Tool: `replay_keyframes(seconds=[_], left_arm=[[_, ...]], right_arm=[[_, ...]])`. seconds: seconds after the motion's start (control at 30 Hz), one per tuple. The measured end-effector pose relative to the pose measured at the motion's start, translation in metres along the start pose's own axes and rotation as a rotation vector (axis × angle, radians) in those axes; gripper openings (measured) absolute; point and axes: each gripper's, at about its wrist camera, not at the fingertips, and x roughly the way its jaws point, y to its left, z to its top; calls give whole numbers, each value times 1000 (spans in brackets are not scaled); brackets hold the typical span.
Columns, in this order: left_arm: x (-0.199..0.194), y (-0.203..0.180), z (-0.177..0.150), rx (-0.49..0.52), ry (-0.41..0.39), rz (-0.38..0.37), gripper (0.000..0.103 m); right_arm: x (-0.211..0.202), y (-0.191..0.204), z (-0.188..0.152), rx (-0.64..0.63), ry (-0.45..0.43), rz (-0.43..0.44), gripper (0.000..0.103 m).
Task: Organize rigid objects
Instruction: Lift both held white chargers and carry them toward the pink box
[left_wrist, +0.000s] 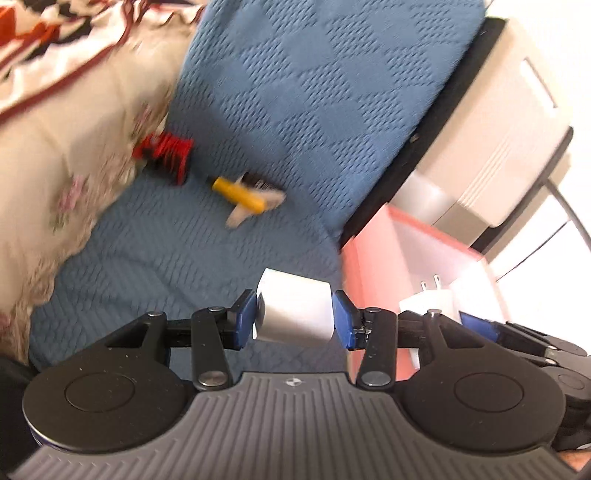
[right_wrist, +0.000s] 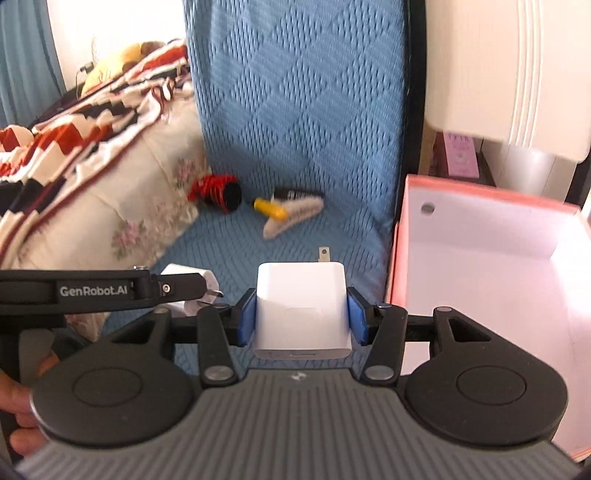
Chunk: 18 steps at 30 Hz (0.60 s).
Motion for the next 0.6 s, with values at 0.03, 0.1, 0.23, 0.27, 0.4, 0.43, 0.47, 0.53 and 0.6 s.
replay_keyframes(seconds=[0.03,0.1,0.23,0.27,0.4,0.43,0.47,0.53,0.6], left_arm=[[-5,-6,3,9,-14,-2,51],[-13,-17,9,27,-38,0,51],[-22,-36,19,29,-66,-32,51],[-23,-39,21,30,-71,-34,51],[-25,-57,27,34,-86,-55,51],[-25,-60,27,35,-88,-59,51],[-24,-64,28,36,-90,-66,51],[-22,-73,29,43,-96,-80,51],[-19,-83,29,54,-100,-89,51]], right_arm=[[-4,-2,3,3,-11,0,53],[-12,-6,9,5,-32,-7,53],[-26,-14,20,3,-79,-15,53],[-29,-16,23,8,-87,-14,53],[-41,-29,33,14,-121,-20,53],[-44,-32,35,14,-127,-22,53],[-48,-36,37,16,-135,-24,53],[-53,-44,39,12,-148,-37,53],[-59,-53,39,1,-164,-56,53]])
